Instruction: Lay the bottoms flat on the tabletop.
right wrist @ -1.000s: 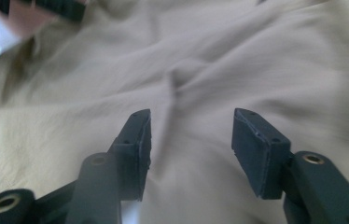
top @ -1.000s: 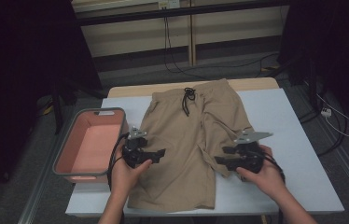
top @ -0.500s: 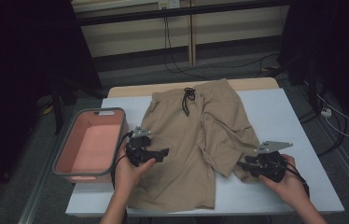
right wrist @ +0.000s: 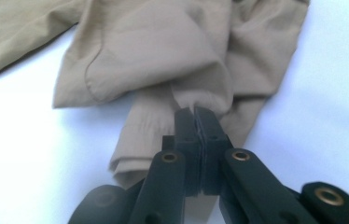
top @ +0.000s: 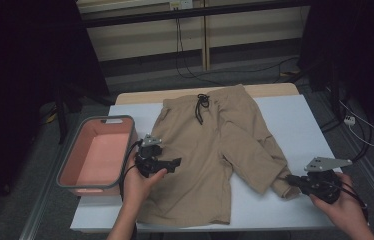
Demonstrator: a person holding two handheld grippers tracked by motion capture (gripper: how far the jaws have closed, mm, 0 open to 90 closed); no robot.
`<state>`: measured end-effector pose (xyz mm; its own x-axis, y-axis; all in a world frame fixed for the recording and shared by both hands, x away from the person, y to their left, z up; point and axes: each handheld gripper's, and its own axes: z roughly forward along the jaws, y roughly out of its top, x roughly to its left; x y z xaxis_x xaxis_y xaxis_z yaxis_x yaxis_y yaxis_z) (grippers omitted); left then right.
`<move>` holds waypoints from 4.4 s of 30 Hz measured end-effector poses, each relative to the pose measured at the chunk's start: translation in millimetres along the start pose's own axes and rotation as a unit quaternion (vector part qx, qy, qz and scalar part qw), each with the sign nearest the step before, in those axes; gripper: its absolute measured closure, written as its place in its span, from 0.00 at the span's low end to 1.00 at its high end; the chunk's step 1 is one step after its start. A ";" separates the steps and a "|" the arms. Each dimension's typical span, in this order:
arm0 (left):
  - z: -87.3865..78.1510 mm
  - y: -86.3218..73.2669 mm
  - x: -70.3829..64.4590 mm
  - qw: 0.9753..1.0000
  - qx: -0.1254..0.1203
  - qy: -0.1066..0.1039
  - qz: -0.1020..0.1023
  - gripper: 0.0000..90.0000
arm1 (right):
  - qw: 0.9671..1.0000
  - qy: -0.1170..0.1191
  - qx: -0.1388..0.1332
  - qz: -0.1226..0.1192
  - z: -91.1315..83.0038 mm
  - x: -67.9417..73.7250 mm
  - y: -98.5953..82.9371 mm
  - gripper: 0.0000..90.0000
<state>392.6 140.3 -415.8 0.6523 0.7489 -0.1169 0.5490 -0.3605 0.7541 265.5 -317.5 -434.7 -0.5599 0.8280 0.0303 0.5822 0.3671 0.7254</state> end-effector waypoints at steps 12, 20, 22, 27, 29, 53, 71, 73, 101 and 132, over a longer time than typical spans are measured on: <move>2.3 0.0 -1.7 1.000 0.006 -0.001 0.005 0.19 | 0.997 0.053 -0.020 -0.055 22.2 35.6 20.6 0.61; 3.8 -0.8 -2.2 1.000 0.010 -0.003 0.005 0.19 | 0.998 0.029 -0.009 -0.056 53.4 46.1 32.3 0.57; 4.0 -0.6 -2.7 1.000 0.010 -0.005 0.006 0.19 | 0.998 0.036 -0.006 -0.046 60.9 46.0 35.1 0.56; 5.4 -0.7 -2.1 1.000 0.009 0.000 0.004 0.19 | 0.998 0.039 0.005 -0.053 75.5 52.2 38.2 0.57; 5.5 -0.8 -2.0 1.000 0.012 -0.001 0.005 0.19 | 0.998 0.040 0.007 -0.051 79.4 51.5 40.7 0.58; 2.9 0.4 -1.0 1.000 0.002 0.001 0.000 0.19 | 0.993 0.119 0.022 -0.009 70.5 56.3 32.1 1.00; -2.5 2.0 -2.1 1.000 -0.004 -0.001 0.003 0.19 | 0.998 0.057 -0.009 -0.030 55.7 56.5 39.2 0.80; -0.3 1.8 -3.0 1.000 -0.004 -0.001 0.002 0.19 | 0.996 0.081 -0.020 -0.037 55.1 62.6 45.1 0.73; -4.7 2.3 -1.1 1.000 -0.006 0.000 0.002 0.19 | 0.986 0.159 0.011 -0.057 110.0 116.8 79.6 1.00; -4.0 2.1 -3.5 1.000 -0.007 -0.007 0.004 0.19 | 1.000 0.003 -0.025 0.013 25.9 14.7 38.0 0.45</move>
<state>389.4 139.1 -411.2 0.6641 0.7379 -0.1202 0.5369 -0.3589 0.7635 294.7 -280.4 -424.5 -0.5484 0.8345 0.0535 0.5664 0.3237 0.7579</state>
